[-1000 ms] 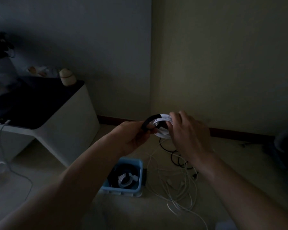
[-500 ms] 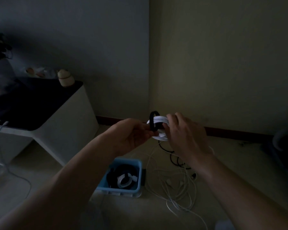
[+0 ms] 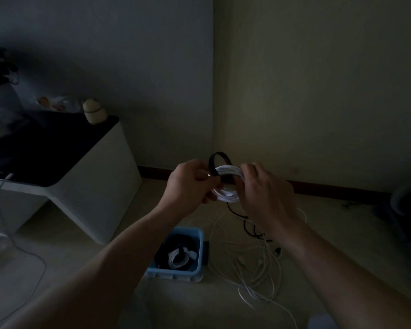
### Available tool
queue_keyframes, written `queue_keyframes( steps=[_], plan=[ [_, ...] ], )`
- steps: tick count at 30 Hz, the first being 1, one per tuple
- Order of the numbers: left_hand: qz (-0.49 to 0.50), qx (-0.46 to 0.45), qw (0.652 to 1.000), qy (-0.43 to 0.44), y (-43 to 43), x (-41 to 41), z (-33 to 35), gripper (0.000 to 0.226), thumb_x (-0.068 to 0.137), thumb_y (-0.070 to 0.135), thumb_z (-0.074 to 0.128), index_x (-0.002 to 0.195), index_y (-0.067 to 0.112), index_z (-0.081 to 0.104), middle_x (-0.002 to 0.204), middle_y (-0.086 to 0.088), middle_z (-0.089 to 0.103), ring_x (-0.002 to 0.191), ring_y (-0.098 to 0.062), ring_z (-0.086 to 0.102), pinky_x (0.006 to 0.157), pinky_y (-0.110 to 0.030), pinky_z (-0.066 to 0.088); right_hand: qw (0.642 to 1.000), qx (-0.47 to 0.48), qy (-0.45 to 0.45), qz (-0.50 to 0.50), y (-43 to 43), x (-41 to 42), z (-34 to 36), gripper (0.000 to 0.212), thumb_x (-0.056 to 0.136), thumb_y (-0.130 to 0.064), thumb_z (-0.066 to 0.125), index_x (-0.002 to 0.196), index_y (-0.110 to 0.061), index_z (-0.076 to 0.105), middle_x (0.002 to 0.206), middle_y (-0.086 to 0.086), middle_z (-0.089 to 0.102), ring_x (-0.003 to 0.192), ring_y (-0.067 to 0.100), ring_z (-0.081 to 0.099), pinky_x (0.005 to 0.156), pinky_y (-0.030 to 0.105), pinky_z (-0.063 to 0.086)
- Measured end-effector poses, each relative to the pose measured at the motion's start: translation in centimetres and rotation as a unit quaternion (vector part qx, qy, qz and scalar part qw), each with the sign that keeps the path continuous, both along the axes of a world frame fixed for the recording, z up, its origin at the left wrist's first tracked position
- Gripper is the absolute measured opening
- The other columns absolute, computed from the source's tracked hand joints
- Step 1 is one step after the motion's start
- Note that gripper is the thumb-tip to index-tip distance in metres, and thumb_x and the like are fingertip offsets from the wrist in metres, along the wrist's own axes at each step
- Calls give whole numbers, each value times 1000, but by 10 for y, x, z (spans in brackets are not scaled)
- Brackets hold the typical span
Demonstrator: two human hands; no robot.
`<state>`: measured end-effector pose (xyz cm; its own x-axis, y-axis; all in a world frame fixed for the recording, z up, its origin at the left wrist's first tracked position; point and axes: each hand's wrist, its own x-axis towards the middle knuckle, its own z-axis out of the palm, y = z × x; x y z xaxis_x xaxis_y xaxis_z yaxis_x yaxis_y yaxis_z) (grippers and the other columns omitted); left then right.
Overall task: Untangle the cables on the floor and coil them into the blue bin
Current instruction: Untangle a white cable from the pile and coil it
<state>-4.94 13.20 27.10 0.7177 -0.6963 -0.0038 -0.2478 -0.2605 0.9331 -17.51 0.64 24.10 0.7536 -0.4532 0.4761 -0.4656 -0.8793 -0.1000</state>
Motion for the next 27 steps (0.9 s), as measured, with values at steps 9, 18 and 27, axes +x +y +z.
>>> queue_keyframes(
  steps=[9,18,27],
  plan=[
    [-25,-10,959,-282,-1,13,-11,16,78,20,80,90,19,69,92,8,60,79,-2,63,72,-26,56,995,94,-14,20,-4,-1,-3,36,103,-44,35,112,-18,58,103,2,63,84,29,65,59,34,40],
    [-2,14,979,-204,-7,17,-23,42,78,36,79,106,21,53,100,7,64,88,-9,66,75,-35,60,987,150,-31,41,-7,-1,-6,36,102,-46,35,117,-21,58,105,-1,63,89,25,64,64,33,41],
    [-13,27,999,-27,-13,14,-21,40,82,29,79,111,22,51,100,1,70,89,-14,69,74,-31,59,979,191,-27,68,-9,-5,-2,38,103,-45,36,124,-22,58,112,-3,64,94,21,63,67,32,41]
  ],
)
